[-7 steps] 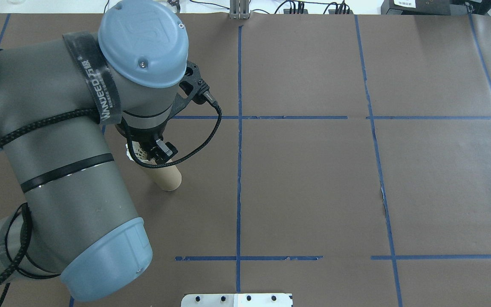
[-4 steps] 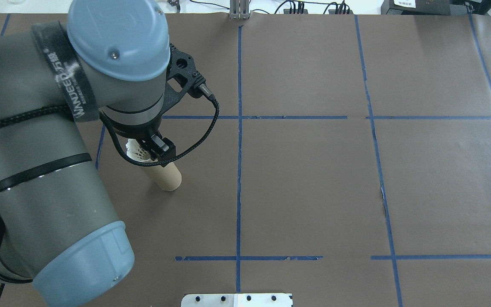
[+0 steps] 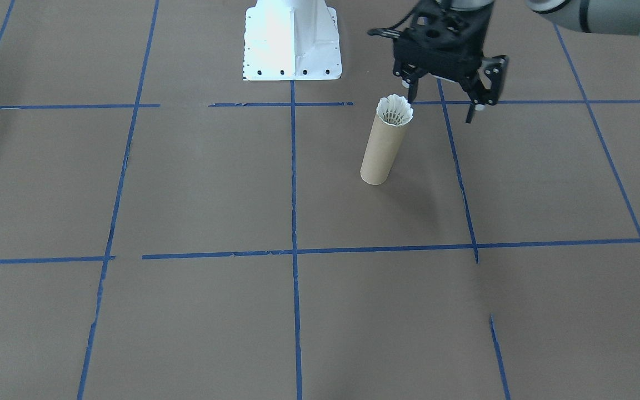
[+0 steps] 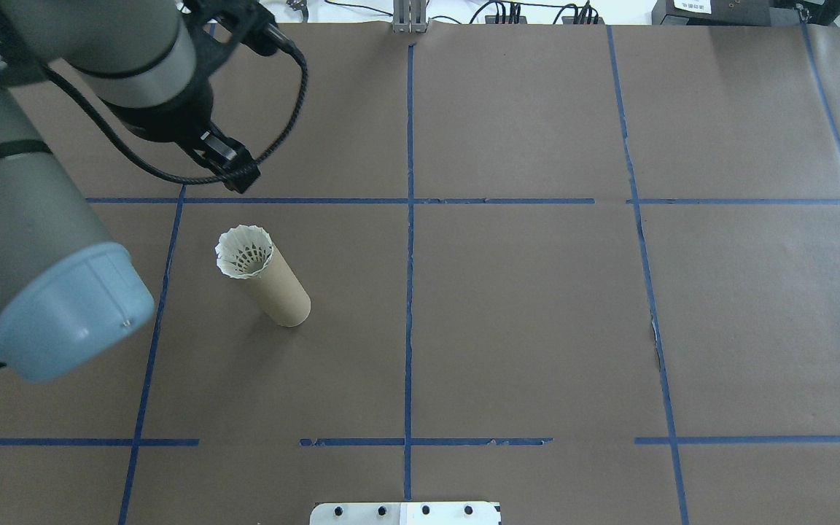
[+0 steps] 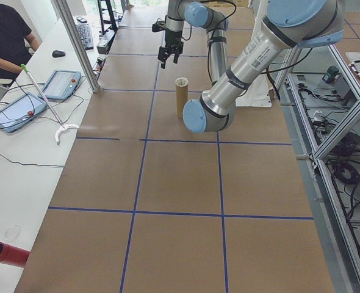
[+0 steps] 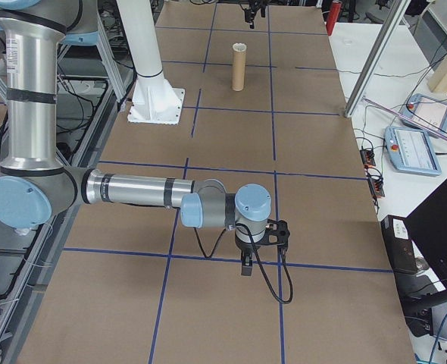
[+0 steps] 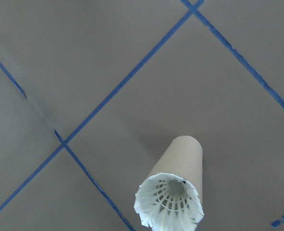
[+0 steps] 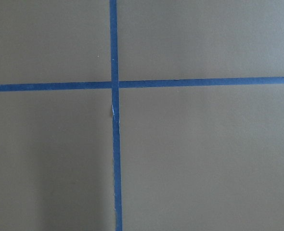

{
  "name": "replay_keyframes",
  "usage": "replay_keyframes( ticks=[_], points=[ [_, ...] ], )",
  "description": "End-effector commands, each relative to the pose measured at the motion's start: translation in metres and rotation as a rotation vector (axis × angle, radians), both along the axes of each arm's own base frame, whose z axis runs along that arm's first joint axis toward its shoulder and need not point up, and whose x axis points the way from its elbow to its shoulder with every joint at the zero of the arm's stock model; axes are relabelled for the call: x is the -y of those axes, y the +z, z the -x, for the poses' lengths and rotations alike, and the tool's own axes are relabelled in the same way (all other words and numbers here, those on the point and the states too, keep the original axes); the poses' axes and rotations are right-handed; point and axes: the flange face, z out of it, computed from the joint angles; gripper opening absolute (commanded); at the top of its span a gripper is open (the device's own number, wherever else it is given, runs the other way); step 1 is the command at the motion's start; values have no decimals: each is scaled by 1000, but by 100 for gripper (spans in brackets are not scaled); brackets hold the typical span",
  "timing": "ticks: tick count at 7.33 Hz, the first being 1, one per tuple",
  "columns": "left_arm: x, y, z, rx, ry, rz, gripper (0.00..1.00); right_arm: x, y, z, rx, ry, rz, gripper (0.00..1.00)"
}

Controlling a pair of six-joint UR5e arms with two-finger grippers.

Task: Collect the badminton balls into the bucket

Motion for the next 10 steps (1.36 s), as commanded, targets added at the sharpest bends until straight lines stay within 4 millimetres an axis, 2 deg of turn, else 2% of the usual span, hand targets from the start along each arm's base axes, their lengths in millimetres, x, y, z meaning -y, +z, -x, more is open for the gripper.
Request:
replay_keyframes(
  ticks=[1, 2, 4, 5, 6, 8, 9, 10],
  points=[
    [60, 92, 50, -87, -63, 87, 100, 0, 0, 0, 0, 0, -1, 100],
    [92, 122, 81, -86, -115, 166, 100, 0, 0, 0, 0, 0, 1, 100],
    [106, 195, 156, -70, -114, 211, 100, 0, 0, 0, 0, 0, 1, 100],
    [109, 244, 204, -31, -102, 212, 100, 0, 0, 0, 0, 0, 1, 100],
    [100, 289, 233, -11, -126, 268, 100, 0, 0, 0, 0, 0, 1, 100],
    [57, 383, 264, -83, -152, 430, 100, 0, 0, 0, 0, 0, 1, 100],
    [40, 416, 279, -94, -173, 430, 100, 0, 0, 0, 0, 0, 1, 100],
    [19, 453, 284, -95, -181, 436, 100, 0, 0, 0, 0, 0, 1, 100]
  ],
)
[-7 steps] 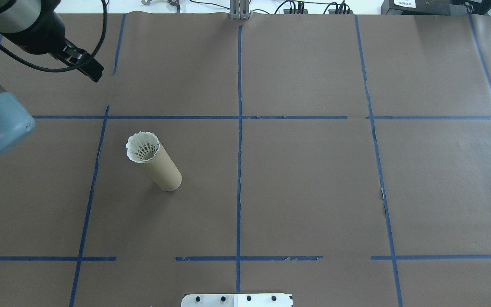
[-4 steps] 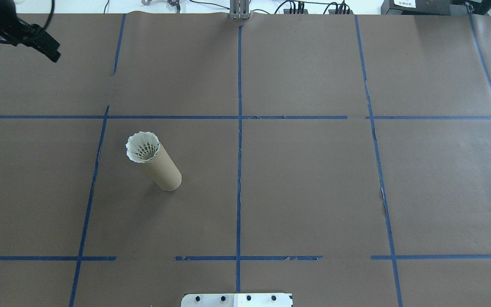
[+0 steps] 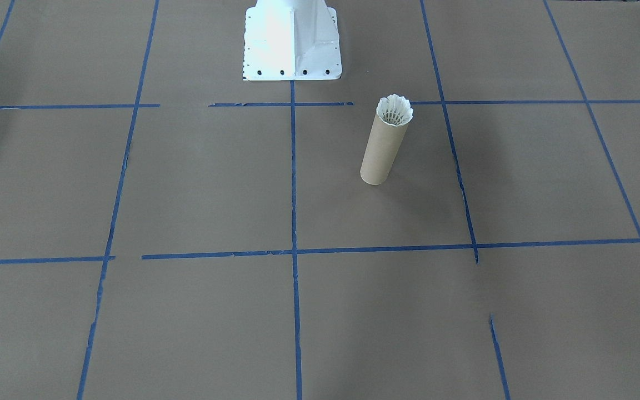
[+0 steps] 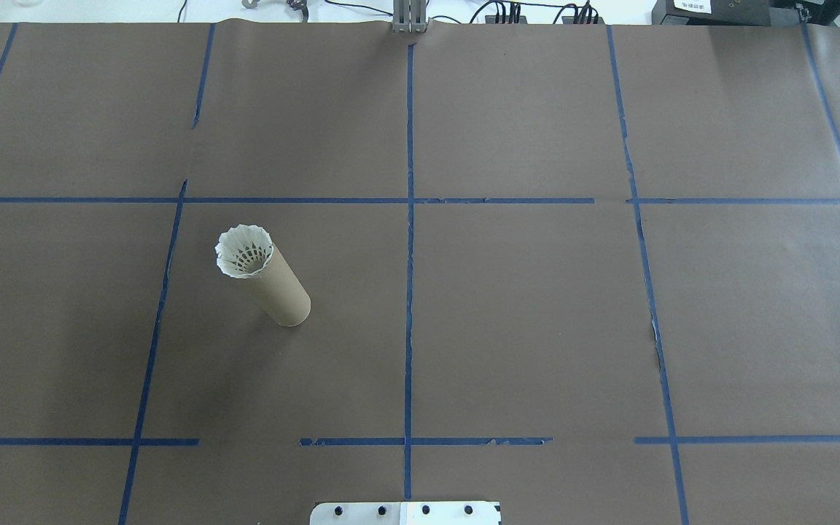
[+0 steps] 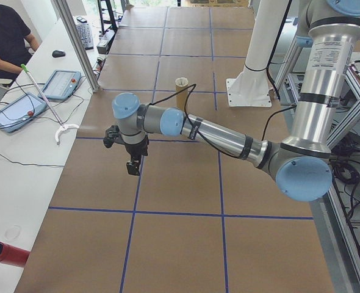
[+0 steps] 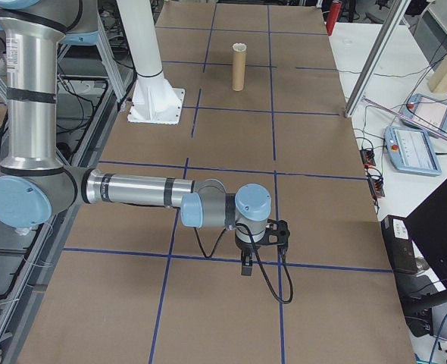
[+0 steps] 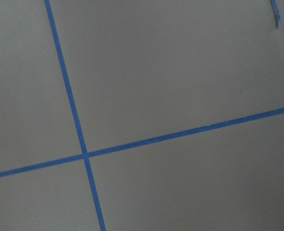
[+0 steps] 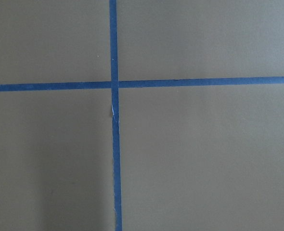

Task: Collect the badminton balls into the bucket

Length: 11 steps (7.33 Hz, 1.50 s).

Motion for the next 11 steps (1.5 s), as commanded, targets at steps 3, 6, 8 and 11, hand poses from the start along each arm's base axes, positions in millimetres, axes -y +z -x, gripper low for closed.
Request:
replay_keyframes(
  ticks=[3, 6, 8, 11],
  points=[
    [-52, 121, 47, -3, -84, 118, 100, 0, 0, 0, 0, 0, 0, 100],
    [-54, 121, 64, 10, -124, 128, 100, 0, 0, 0, 0, 0, 0, 100],
    [-67, 137, 64, 11, -126, 168, 100, 0, 0, 0, 0, 0, 0, 100],
    [-77, 144, 63, 12, -122, 226, 100, 0, 0, 0, 0, 0, 0, 100]
  ],
)
